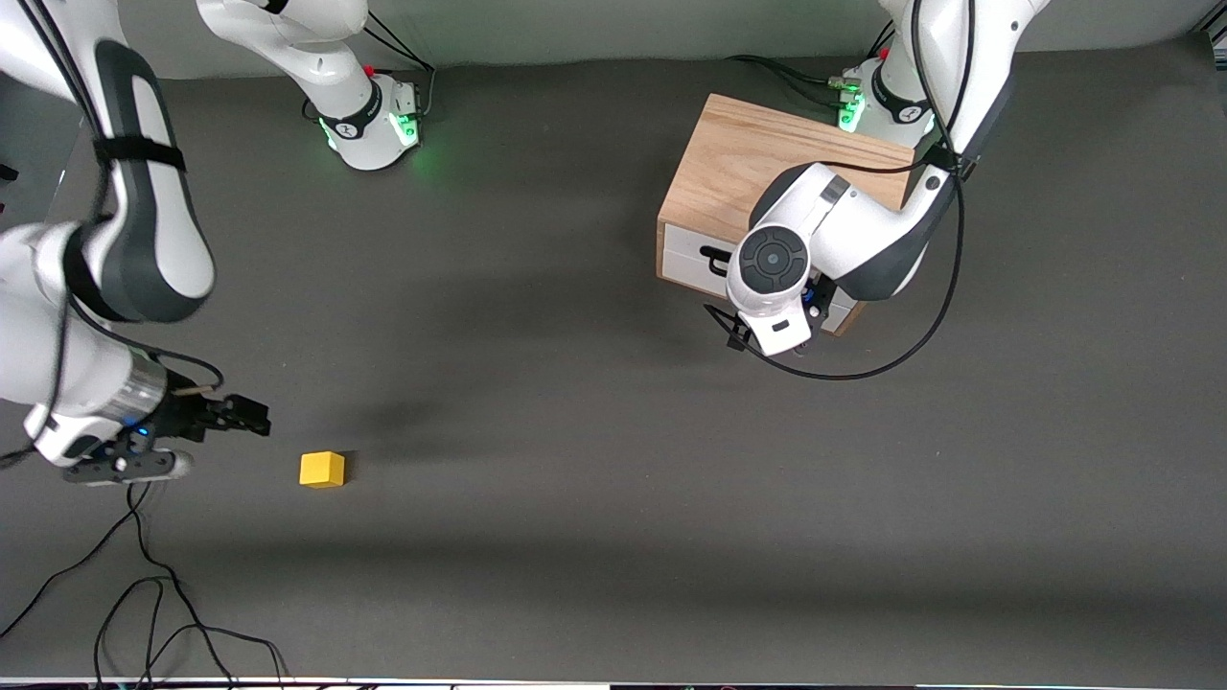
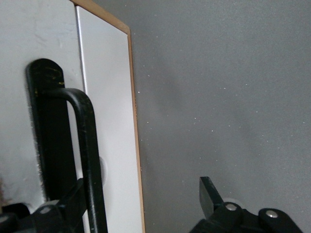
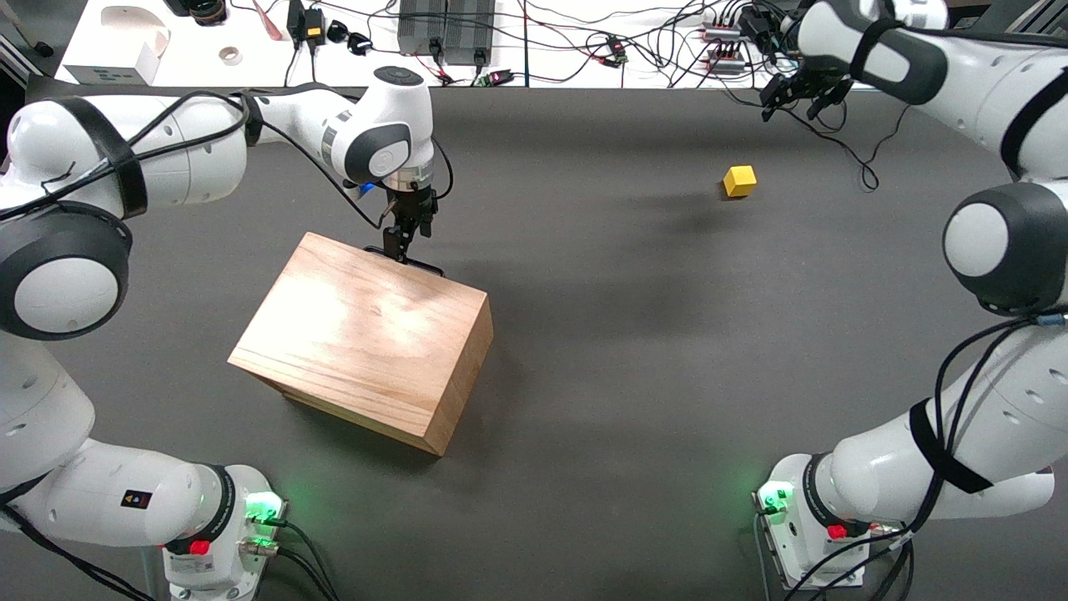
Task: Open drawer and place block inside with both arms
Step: 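Hook the drawer handle with the left gripper while the right gripper approaches the cube, then pull the drawer open with the left gripper while the right gripper grasps the cube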
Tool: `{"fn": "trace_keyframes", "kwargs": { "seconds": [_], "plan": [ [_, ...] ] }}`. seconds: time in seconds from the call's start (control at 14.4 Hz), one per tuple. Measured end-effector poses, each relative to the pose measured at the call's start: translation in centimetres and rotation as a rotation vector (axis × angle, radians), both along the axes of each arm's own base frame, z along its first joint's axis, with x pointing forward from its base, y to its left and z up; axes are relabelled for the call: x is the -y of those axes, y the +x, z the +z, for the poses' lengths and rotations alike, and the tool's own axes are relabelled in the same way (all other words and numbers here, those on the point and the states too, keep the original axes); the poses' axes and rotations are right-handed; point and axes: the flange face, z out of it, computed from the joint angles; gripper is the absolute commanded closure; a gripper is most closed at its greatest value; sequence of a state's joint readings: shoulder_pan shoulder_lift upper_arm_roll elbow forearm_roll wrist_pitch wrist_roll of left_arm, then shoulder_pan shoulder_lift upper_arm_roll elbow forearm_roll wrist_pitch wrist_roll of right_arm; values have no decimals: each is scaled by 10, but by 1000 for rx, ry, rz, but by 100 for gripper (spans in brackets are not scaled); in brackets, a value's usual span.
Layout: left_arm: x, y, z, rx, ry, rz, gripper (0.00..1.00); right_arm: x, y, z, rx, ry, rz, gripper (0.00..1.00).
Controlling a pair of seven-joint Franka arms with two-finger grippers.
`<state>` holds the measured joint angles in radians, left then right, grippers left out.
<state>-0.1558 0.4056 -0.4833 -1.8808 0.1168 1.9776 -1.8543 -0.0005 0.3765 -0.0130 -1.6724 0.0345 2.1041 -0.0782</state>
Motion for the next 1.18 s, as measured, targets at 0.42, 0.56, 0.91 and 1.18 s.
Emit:
{"fn": "trace_keyframes", "kwargs": {
  "seconds": [0.42,0.56,0.91,1.18],
  "plan": [
    [3,10,5,12,-17,7,0,0,19,-102,5,-5,-2,0],
    [4,13,4,13,-19,11,0,-2,21,-125,8,-7,-1,0],
    [14,36,-2,41,-18,28,0,-4,23,-164,16,-9,1,0],
    [23,56,-3,66,-32,25,0,-17,22,-179,12,-9,20,0]
  ]
}}
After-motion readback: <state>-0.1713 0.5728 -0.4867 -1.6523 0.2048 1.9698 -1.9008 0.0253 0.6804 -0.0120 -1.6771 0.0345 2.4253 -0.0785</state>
